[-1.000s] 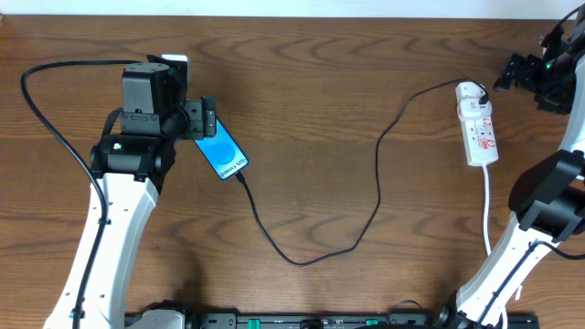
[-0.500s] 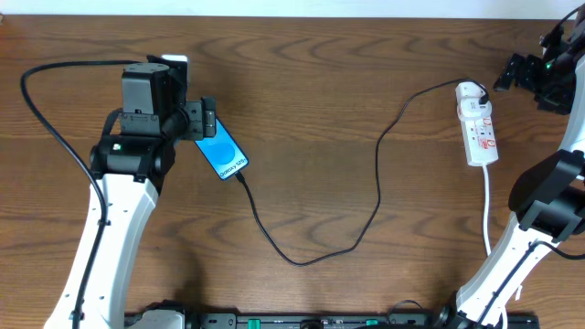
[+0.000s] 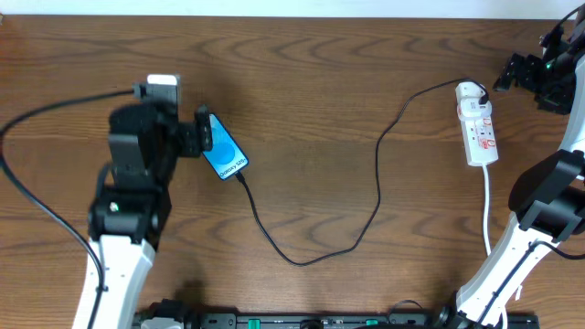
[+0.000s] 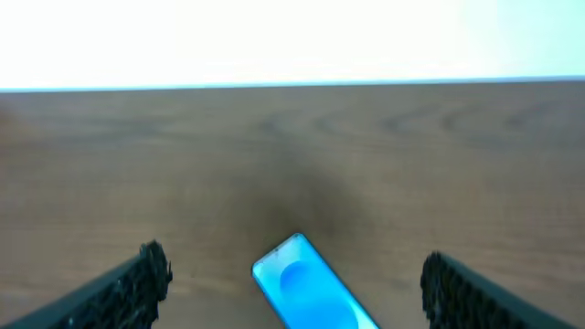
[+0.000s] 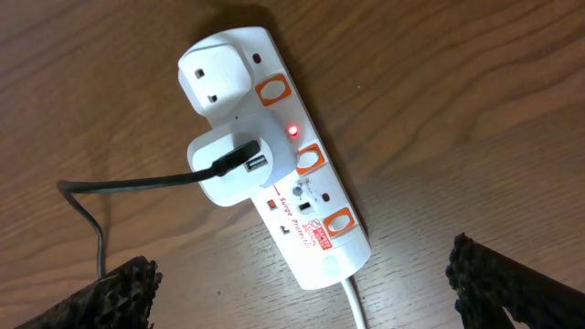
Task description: Plug charger to phone and switch on socket
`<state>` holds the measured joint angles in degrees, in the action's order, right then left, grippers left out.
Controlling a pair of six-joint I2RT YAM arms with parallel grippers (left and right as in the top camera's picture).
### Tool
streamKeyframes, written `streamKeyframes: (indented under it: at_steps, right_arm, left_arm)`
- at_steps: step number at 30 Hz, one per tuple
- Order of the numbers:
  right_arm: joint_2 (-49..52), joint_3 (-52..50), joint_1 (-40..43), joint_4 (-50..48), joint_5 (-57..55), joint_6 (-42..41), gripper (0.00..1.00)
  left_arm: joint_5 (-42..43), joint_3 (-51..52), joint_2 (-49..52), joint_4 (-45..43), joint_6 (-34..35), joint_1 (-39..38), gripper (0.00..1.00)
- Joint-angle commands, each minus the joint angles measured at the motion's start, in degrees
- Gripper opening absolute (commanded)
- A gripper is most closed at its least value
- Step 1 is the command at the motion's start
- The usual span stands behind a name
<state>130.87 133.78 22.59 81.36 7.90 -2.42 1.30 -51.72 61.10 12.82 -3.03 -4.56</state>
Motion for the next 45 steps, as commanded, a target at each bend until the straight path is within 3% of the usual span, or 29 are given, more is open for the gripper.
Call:
streamKeyframes:
  at_steps: [1, 18, 26, 30, 45]
  right_arm:
    - [-0.1, 1.1, -0.2, 0.1, 0.2, -0.7, 0.99]
    - [-0.1, 1.1, -0.2, 0.1, 0.2, -0.7, 0.99]
    - [-0.1, 1.1, -0.2, 0.1, 0.2, -0.7, 0.99]
    - [-0.1, 1.1, -0.2, 0.1, 0.2, -0.7, 0.99]
    - [-0.1, 1.1, -0.2, 0.1, 0.2, -0.7, 0.99]
  left_arm:
    - [-0.5, 8.8, -5.9, -7.7, -0.4, 0.1, 0.89]
    - [-1.0, 37.7, -30.8, -35.0, -2.6, 0.2, 0.9]
    - [-1.0, 47.1, -38.9, -42.1, -2.6, 0.1, 0.89]
    - [-2.0, 51.3, -44.6, -42.3, -2.6, 0.1, 0.9]
    - [-4.2, 51.5, -58.9, -23.5, -2.6, 0.1, 0.89]
